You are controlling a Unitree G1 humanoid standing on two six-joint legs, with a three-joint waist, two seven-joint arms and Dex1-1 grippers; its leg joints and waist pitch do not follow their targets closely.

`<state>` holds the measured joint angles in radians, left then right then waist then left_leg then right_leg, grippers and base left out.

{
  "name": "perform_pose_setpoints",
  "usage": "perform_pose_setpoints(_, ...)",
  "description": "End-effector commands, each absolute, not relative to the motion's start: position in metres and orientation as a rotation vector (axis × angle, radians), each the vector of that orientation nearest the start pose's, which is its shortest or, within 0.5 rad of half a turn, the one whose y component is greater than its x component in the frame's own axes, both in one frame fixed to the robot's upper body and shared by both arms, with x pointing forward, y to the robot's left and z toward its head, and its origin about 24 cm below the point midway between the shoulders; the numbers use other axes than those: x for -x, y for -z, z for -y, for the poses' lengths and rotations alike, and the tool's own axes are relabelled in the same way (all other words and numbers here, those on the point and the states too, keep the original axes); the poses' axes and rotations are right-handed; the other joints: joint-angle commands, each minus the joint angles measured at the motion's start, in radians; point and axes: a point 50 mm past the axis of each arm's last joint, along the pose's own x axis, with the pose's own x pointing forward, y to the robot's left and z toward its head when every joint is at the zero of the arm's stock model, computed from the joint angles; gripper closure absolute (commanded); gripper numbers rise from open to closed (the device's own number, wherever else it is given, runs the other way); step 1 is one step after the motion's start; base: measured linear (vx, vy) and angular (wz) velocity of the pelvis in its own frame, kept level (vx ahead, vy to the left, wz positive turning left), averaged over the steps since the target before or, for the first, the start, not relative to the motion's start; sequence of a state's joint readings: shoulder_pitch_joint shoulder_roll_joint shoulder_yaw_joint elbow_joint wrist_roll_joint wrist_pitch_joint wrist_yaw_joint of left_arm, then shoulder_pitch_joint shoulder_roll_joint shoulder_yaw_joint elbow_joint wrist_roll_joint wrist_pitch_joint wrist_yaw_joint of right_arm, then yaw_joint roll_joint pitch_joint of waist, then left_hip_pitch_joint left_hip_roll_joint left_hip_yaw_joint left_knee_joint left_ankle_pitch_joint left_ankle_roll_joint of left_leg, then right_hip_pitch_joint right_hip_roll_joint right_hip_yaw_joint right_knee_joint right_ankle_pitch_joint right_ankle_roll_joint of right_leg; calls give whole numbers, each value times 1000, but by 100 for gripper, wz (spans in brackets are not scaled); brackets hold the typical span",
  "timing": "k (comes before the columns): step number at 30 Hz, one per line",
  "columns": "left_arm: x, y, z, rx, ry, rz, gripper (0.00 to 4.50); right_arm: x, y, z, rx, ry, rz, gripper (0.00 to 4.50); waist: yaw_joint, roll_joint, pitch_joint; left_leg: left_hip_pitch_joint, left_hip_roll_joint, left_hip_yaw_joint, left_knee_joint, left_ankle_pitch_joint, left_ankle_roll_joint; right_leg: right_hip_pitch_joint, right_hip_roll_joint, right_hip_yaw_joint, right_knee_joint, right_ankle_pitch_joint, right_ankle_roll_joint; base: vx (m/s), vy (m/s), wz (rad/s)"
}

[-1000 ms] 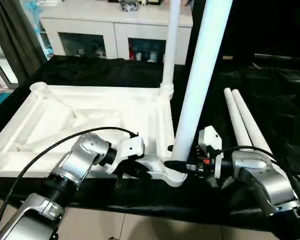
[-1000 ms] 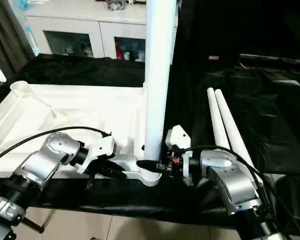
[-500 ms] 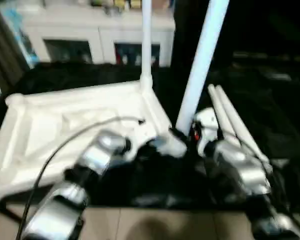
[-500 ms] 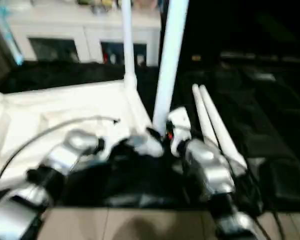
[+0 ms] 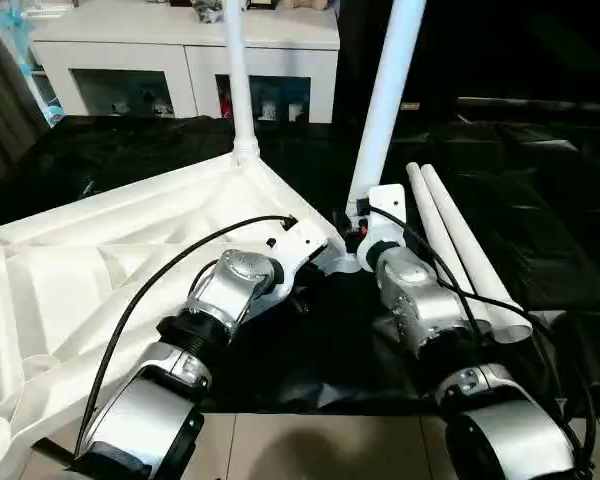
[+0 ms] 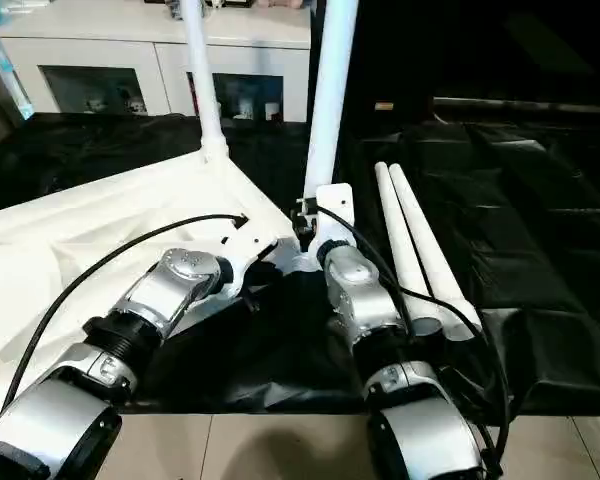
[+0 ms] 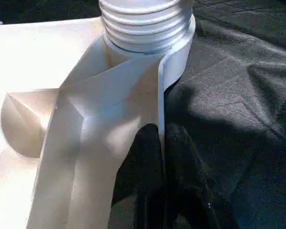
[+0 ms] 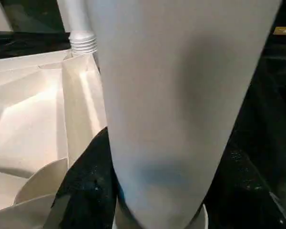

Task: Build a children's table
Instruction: Insert table leg to table base

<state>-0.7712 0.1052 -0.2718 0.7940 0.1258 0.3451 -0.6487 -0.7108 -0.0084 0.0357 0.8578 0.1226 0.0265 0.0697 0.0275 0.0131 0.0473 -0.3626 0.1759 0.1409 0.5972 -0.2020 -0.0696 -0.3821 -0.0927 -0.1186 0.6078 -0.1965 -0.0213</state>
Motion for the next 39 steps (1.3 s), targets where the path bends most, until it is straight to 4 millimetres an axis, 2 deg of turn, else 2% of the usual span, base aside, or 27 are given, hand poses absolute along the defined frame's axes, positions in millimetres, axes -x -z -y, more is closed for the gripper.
perform_pose_setpoints(1, -362, -66, -76, -403, 827, -438, 450, -340, 8, 107, -14, -166, -483, 260, 2, 4, -48, -5, 50, -11, -88, -299, 16, 37, -76, 63, -102, -370, -161, 0, 0, 0)
perform_pose_setpoints(2, -361, -66, -76, -404, 834, -433, 450, -341, 7, 105, -10, -175, -477, 260, 2, 8, -48, -4, 51, -11, -88, -306, 14, 36, -76, 64, -101, -370, -164, 0, 0, 0)
perform_pose_setpoints(6, -359, -65, -78, -412, 857, -426, 450, -344, 2, 99, -9, -233, -445, 260, -2, 7, -47, -2, 51, -10, -90, -334, 10, 35, -76, 65, -103, -377, -168, 0, 0, 0)
perform_pose_setpoints(11, -357, -63, -79, -411, 875, -427, 450, -347, -3, 97, -37, -247, -422, 260, -2, 5, -46, 0, 51, -8, -91, -324, 18, 34, -77, 68, -104, -383, -170, 0, 0, 0)
perform_pose_setpoints(13, -356, -63, -80, -409, 880, -429, 450, -348, -5, 96, -49, -260, -410, 260, -3, 4, -45, 1, 51, -7, -91, -329, 19, 34, -78, 68, -107, -412, -166, 0, 0, 0)
perform_pose_setpoints(15, -356, -62, -80, -409, 883, -429, 450, -349, -6, 95, -64, -267, -405, 204, -4, 4, -44, 1, 51, -7, -92, -331, 20, 33, -77, 68, -108, -427, -160, 0, 0, 0)
perform_pose_setpoints(17, -356, -62, -80, -409, 884, -430, 450, -350, -7, 95, -69, -271, -403, 190, -5, 5, -43, 1, 51, -8, -93, -337, 20, 31, -77, 67, -110, -438, -158, 0, 0, 0)
perform_pose_setpoints(18, -356, -62, -80, -409, 889, -430, 450, -351, -9, 94, -75, -287, -394, 182, -4, 6, -45, 5, 53, -8, -93, -339, 18, 29, -78, 68, -111, -435, -164, 0, 0, 0)
perform_pose_setpoints(19, -355, -62, -80, -410, 892, -430, 450, -351, -10, 93, -75, -295, -389, 182, -2, 3, -49, 0, 55, -7, -93, -303, 22, 35, -78, 71, -103, -377, -174, 0, 0, 0)
perform_pose_setpoints(20, -355, -62, -80, -410, 893, -430, 450, -352, -12, 93, -79, -304, -381, 157, -2, 3, -49, -4, 54, -6, -93, -283, 28, 37, -76, 70, -101, -351, -181, 0, 0, 0)
perform_pose_setpoints(23, -355, -62, -81, -411, 896, -430, 450, -355, -17, 92, -82, -318, -358, 138, 1, 7, -49, -1, 53, -1, -92, -260, 38, 37, -76, 71, -98, -317, -199, 0, 0, 0)
perform_pose_setpoints(26, -355, -62, -81, -412, 898, -430, 450, -358, -23, 92, -83, -326, -332, 103, 6, 6, -52, -5, 55, 1, -90, -207, 48, 43, -76, 72, -90, -256, -215, 0, 0, 0)
perform_pose_setpoints(29, -355, -62, -82, -414, 901, -429, 450, -361, -30, 93, -80, -341, -294, 88, 9, 9, -56, -6, 54, 4, -85, -160, 62, 45, -76, 72, -83, -192, -231, 0, 0, 0)
perform_pose_setpoints(30, -355, -62, -82, -414, 902, -429, 450, -361, -30, 92, -80, -343, -291, 62, 10, 9, -60, -8, 55, 4, -82, -125, 71, 47, -74, 72, -75, -137, -242, 0, 0, 0)
perform_pose_setpoints(31, -355, -62, -82, -414, 904, -430, 450, -361, -33, 92, -81, -361, -275, 53, 9, 8, -64, -11, 53, 5, -77, -84, 87, 50, -73, 71, -66, -74, -254, 0, 0, 0)
perform_pose_setpoints(33, -355, -62, -83, -417, 908, -430, 450, -361, -35, 92, -84, -380, -261, 42, 10, 6, -63, -14, 51, 8, -73, -59, 112, 49, -72, 71, -62, -24, -269, 0, 0, 0)
perform_pose_setpoints(34, -354, -62, -83, -420, 919, -429, 450, -360, -38, 94, -76, -410, -242, 42, 11, 3, -61, -13, 50, 10, -73, -67, 124, 50, -72, 71, -64, -30, -270, 0, 0, 0)
perform_pose_setpoints(35, -353, -62, -84, -423, 938, -422, 450, -359, -40, 95, -67, -443, -223, 18, 12, 3, -62, -12, 51, 11, -72, -69, 127, 49, -73, 72, -64, -35, -268, 0, 0, 0)
perform_pose_setpoints(36, -353, -62, -84, -424, 942, -421, 450, -358, -41, 96, -65, -450, -220, 18, 13, 2, -59, -12, 51, 12, -73, -81, 133, 49, -72, 72, -68, -55, -262, 0, 0, 0)
perform_pose_setpoints(37, -351, -62, -85, -424, 957, -423, 450, -356, -43, 98, -52, -480, -204, 18, 12, 3, -62, -11, 53, 12, -73, -82, 130, 48, -72, 73, -66, -64, -262, 0, 0, 0)
perform_pose_setpoints(39, -349, -61, -87, -427, 981, -422, 450, -352, -47, 101, -34, -524, -185, 18, 17, 0, -60, -11, 52, 13, -72, -74, 137, 52, -69, 74, -66, -53, -249, 0, 0, 0)
